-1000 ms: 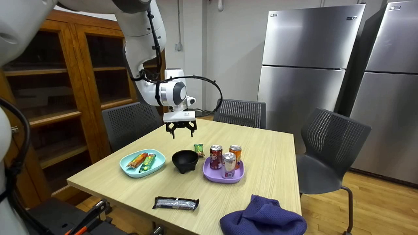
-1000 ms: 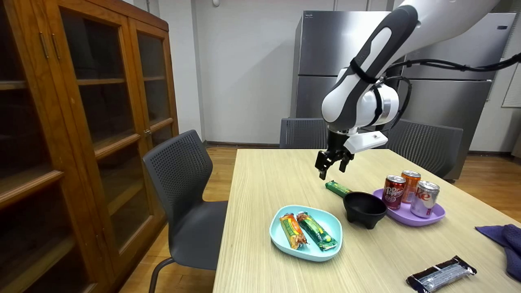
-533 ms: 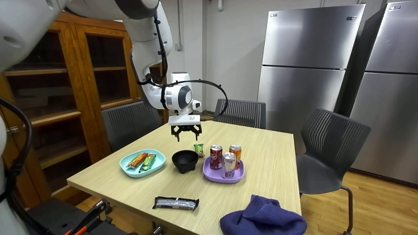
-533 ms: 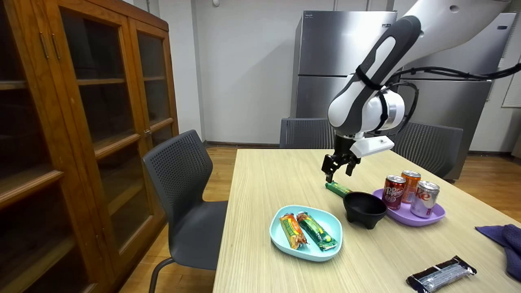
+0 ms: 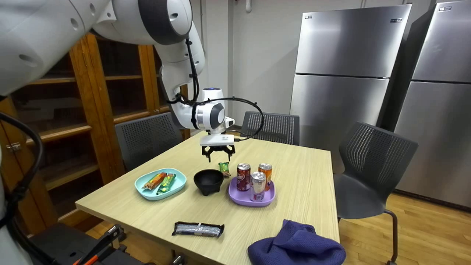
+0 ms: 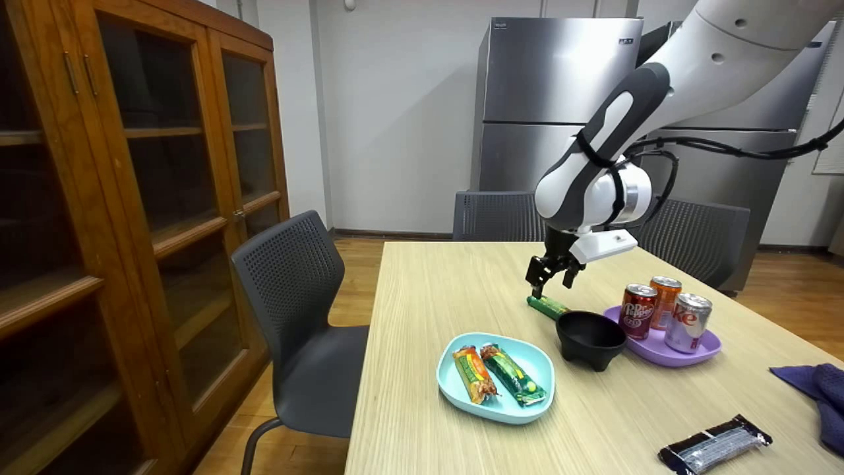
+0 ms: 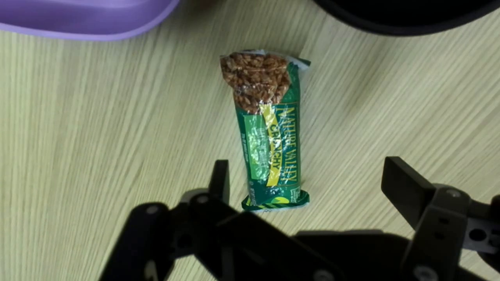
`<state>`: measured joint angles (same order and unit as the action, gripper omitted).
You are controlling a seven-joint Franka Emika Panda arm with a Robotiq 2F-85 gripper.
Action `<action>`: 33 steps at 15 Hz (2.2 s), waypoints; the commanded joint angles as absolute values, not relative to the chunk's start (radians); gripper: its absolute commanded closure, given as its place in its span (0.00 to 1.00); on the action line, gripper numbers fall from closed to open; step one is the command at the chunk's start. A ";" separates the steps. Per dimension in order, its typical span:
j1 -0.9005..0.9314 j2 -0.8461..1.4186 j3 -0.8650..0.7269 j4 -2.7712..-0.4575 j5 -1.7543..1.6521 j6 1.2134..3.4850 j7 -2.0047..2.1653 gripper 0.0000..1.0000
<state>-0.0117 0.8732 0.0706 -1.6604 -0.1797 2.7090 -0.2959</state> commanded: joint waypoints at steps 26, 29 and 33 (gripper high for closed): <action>-0.027 1.066 0.095 -1.415 -0.167 2.651 -0.327 0.25; -0.026 1.055 0.093 -1.427 -0.170 2.660 -0.325 0.42; -0.020 1.033 0.087 -1.450 -0.176 2.674 -0.319 0.73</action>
